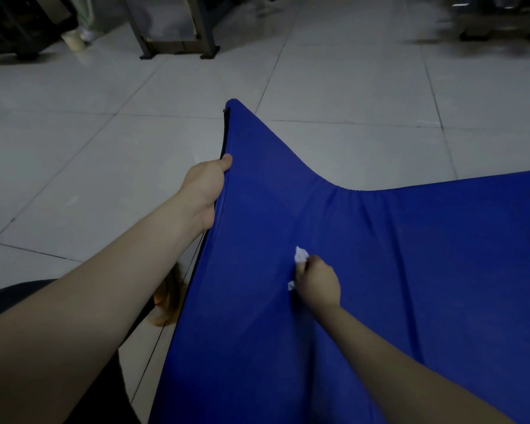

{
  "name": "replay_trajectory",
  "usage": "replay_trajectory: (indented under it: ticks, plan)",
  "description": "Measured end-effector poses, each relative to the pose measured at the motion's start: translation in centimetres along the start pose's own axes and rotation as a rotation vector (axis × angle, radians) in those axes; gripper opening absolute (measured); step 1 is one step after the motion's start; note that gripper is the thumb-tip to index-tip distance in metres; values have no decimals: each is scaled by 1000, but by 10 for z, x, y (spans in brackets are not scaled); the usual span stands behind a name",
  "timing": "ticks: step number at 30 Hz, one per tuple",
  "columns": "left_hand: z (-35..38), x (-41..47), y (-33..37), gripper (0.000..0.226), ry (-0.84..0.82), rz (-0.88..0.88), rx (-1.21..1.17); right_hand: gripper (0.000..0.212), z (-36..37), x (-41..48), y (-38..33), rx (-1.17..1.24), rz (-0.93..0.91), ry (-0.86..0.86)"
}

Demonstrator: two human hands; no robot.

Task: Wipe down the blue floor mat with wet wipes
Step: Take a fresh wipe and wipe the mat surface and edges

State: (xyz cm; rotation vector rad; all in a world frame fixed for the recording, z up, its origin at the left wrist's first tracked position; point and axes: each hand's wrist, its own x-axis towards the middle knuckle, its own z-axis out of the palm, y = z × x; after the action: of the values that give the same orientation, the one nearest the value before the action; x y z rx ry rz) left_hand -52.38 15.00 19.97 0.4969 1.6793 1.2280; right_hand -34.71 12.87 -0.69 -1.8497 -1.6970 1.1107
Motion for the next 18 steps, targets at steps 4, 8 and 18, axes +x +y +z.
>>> replay_trajectory:
  ticks: [4, 8, 18]
  plan:
    - [0, 3, 0, 29, 21, 8, 8, 54, 4, -33, -91, 215, -282, 59]
    - [-4, 7, -1, 26, 55, 14, -5, 40, -4, -76, -137, 210, -655, 27]
    - [-6, 11, 9, 25, 15, -19, -25, 66, -18, -21, 34, 30, -49, -68]
